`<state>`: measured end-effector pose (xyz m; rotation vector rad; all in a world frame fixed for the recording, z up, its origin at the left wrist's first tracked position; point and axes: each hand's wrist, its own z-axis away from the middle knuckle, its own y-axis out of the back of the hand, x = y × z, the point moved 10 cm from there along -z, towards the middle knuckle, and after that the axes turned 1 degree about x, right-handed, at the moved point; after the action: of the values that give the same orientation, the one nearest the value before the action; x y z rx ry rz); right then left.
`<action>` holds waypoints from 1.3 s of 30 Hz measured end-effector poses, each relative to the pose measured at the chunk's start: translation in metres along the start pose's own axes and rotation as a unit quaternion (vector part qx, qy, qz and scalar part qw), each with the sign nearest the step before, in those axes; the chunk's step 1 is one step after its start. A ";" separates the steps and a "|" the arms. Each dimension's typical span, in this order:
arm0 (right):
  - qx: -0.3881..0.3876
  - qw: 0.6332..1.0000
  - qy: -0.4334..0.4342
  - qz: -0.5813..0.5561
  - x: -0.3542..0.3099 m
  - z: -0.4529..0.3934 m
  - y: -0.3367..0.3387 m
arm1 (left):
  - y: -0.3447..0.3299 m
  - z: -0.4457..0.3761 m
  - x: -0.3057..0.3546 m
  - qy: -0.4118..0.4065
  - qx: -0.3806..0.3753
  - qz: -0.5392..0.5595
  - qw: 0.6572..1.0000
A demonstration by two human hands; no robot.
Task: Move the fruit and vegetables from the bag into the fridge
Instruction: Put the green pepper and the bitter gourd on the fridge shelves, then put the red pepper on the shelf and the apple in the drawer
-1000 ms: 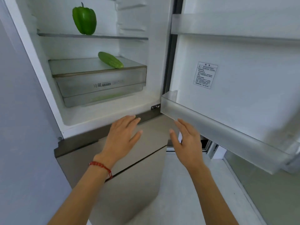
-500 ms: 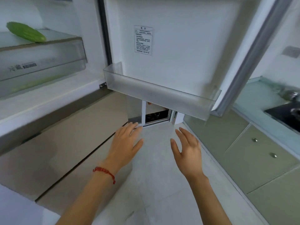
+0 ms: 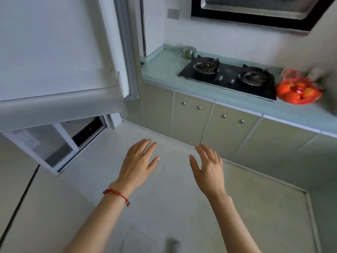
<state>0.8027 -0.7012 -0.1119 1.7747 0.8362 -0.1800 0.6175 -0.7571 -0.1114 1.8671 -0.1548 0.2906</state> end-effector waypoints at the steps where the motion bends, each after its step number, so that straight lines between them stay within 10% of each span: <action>1: 0.010 1.000 -0.015 0.010 0.015 0.003 0.009 | -0.008 -0.007 0.014 -0.016 -0.004 0.007 1.000; 21: 0.117 0.970 -0.196 0.082 0.320 -0.049 0.172 | -0.171 -0.198 0.298 -0.194 -0.047 0.086 0.976; 39: 0.139 0.950 -0.264 0.088 0.507 -0.238 0.184 | -0.288 -0.452 0.407 -0.258 -0.089 0.110 0.956</action>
<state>1.2244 -0.2897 -0.1361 1.9196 0.2715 -0.6495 1.0254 -0.2219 -0.1327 1.7101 -0.7260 -0.0666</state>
